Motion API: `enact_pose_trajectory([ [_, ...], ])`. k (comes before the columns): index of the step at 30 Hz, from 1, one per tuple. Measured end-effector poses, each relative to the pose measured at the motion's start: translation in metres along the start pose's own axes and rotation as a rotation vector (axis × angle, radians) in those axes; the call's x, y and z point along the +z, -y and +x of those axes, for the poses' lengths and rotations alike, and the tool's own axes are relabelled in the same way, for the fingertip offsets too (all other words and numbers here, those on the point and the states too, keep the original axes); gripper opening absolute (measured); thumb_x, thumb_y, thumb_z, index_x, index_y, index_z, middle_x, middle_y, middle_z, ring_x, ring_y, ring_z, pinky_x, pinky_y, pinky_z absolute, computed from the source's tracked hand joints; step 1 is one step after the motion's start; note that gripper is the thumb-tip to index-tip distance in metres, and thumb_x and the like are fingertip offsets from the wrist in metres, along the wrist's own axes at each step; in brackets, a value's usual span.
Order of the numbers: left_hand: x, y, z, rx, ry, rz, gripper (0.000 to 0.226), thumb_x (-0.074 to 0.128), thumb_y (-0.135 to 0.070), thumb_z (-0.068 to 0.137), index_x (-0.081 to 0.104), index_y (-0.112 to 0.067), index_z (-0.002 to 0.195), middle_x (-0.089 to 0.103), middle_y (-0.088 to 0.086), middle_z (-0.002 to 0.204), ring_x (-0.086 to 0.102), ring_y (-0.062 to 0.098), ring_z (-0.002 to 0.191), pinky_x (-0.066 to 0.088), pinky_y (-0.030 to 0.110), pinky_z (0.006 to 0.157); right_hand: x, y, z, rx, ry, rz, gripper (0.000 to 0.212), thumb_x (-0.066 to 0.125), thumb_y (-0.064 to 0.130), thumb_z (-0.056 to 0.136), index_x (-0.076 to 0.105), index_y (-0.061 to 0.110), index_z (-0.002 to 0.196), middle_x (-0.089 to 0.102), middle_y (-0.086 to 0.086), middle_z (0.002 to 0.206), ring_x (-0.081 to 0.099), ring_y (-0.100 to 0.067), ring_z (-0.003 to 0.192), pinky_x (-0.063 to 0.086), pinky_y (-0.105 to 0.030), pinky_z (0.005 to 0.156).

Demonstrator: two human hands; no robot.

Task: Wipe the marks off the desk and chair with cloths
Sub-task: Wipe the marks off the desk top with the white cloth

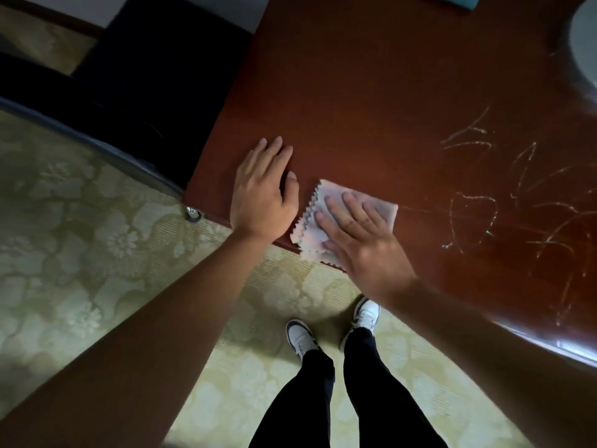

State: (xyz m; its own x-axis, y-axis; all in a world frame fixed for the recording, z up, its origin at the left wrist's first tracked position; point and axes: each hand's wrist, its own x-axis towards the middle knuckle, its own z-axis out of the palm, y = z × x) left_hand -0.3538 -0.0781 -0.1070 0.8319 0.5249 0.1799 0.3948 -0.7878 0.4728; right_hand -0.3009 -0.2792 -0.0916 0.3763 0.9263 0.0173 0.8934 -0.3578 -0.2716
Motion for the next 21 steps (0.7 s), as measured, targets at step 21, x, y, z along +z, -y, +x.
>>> enact_pose_trajectory([
  [21, -0.003, 0.002, 0.006, -0.26, -0.118, -0.057, 0.046, 0.034, -0.032, 0.098, 0.055, -0.013, 0.135, 0.047, 0.009, 0.147, 0.041, 0.025, 0.138, 0.015, 0.045, 0.121, -0.018, -0.052, 0.19, 0.043, 0.082, 0.116, 0.047, 0.042, 0.026, 0.103, 0.037, 0.013, 0.148, 0.037, -0.013, 0.153, 0.023, -0.034, 0.146, 0.018, -0.048, 0.12],
])
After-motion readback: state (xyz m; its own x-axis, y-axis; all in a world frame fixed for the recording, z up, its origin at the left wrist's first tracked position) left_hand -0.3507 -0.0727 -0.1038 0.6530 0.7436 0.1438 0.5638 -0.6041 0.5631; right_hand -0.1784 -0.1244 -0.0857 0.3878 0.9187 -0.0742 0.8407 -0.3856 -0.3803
